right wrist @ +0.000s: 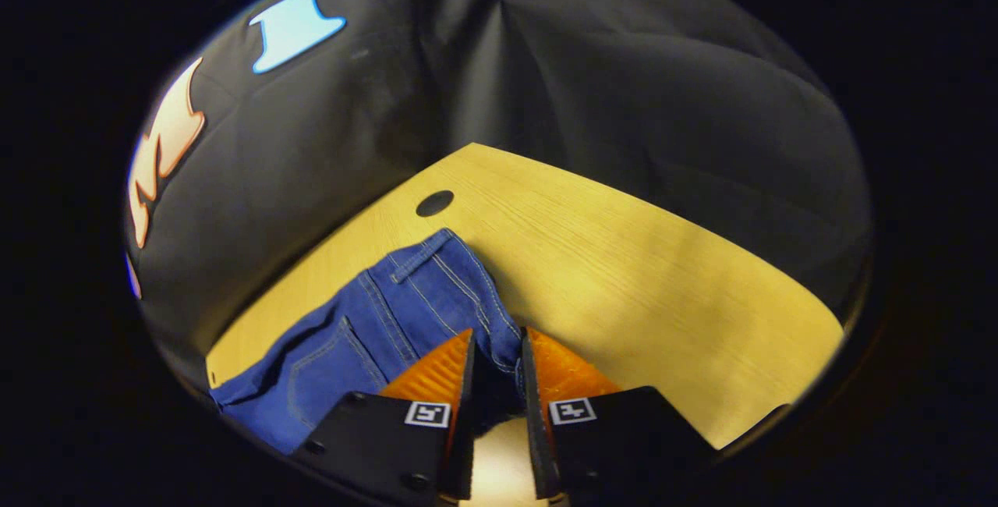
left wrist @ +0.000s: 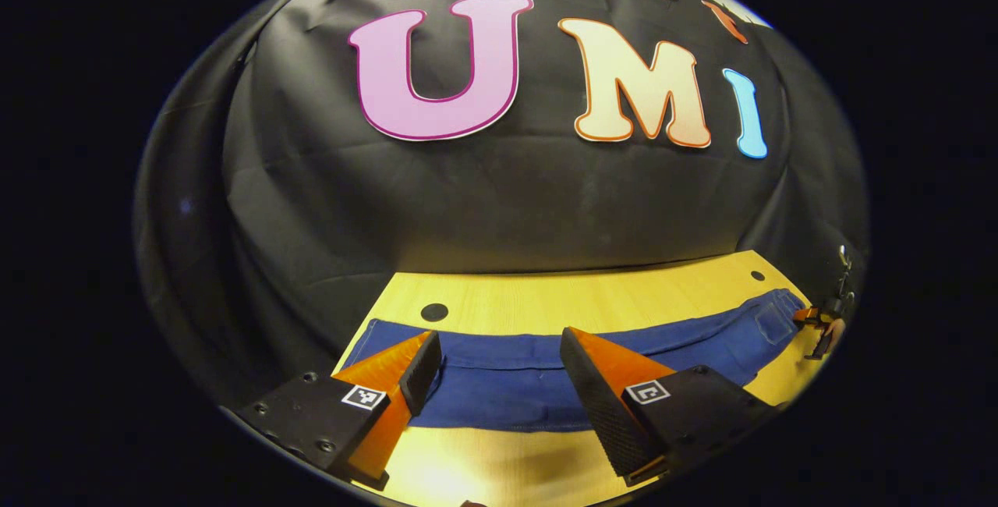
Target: Grasp the waist and the cuffs of the jeans and fold them to make the two legs overlap; first hold the waist and fold one-third of the jeans toward the cuffs, then hold the cuffs and fold the remaining one-third in the same direction to finish folding.
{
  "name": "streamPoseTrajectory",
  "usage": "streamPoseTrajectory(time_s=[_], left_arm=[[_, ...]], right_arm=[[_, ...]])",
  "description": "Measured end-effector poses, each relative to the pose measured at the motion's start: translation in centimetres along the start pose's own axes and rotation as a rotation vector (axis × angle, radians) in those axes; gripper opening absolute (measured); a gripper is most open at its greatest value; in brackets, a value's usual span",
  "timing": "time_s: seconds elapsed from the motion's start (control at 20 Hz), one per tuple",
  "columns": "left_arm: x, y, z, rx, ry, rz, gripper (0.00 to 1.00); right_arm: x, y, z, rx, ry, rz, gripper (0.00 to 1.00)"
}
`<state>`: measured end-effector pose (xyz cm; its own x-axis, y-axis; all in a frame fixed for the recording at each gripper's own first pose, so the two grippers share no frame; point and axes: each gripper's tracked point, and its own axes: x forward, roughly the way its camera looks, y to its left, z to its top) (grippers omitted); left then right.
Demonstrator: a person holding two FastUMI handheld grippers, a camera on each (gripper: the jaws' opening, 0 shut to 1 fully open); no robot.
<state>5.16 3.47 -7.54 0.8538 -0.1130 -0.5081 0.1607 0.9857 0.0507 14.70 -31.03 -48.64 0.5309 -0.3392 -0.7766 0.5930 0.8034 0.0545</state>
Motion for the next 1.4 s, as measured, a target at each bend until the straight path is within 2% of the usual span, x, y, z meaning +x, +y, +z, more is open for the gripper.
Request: streamPoseTrajectory(time_s=[0.1, 0.25, 0.45, 0.5, 0.55, 0.6, 0.65, 0.8, 1.0, 1.1, 1.25, 1.4], left_arm=[[0.2, 0.4, 0.1, -0.033, -0.001, 0.011, 0.95], [0.7, 1.5, 0.6, -0.064, -0.015, 0.039, 0.95], [-2.1, 2.4, 0.1, -0.069, -0.025, 0.081, 0.95], [-3.1, 2.7, -0.6, -0.072, -0.025, 0.086, 0.95], [-3.5, 3.0, -0.8, -0.077, -0.024, 0.085, 1.0], [-3.4, 3.4, -0.9, -0.082, -0.022, 0.084, 0.95], [-3.3, 3.9, -1.1, -0.084, -0.016, 0.082, 0.95], [-2.3, 5.2, -1.8, -0.086, 0.009, 0.061, 0.95], [-0.8, 6.8, -1.9, -0.103, 0.014, 0.013, 0.96], [-0.3, 7.4, -2.2, -0.102, 0.025, -0.018, 0.95], [0.4, 9.2, -2.1, -0.091, 0.029, -0.049, 0.95], [0.9, 10.9, -2.5, -0.097, 0.036, -0.076, 0.96]], right_arm=[[-0.4, 0.6, 0.0, -0.035, -0.01, 0.005, 0.08], [0.0, 0.0, 0.5, -0.061, -0.012, 0.0, 0.08], [-1.3, 0.2, 1.3, -0.141, -0.056, -0.065, 0.08], [-1.8, 0.9, 1.7, -0.143, -0.074, -0.064, 0.08], [-2.7, 1.5, 2.0, -0.133, -0.094, -0.047, 0.08], [-3.9, 2.3, 3.0, -0.137, -0.136, -0.029, 0.1], [-5.3, 2.9, 4.4, -0.143, -0.179, 0.0, 0.08], [-9.3, 7.9, 7.2, -0.189, -0.295, 0.079, 0.06], [-15.5, 12.4, 7.7, -0.262, -0.372, 0.156, 0.08], [-17.3, 15.4, 7.3, -0.289, -0.405, 0.18, 0.08], [-20.2, 21.9, 6.7, -0.303, -0.446, 0.238, 0.08], [-22.1, 27.1, 4.8, -0.307, -0.455, 0.295, 0.08]])
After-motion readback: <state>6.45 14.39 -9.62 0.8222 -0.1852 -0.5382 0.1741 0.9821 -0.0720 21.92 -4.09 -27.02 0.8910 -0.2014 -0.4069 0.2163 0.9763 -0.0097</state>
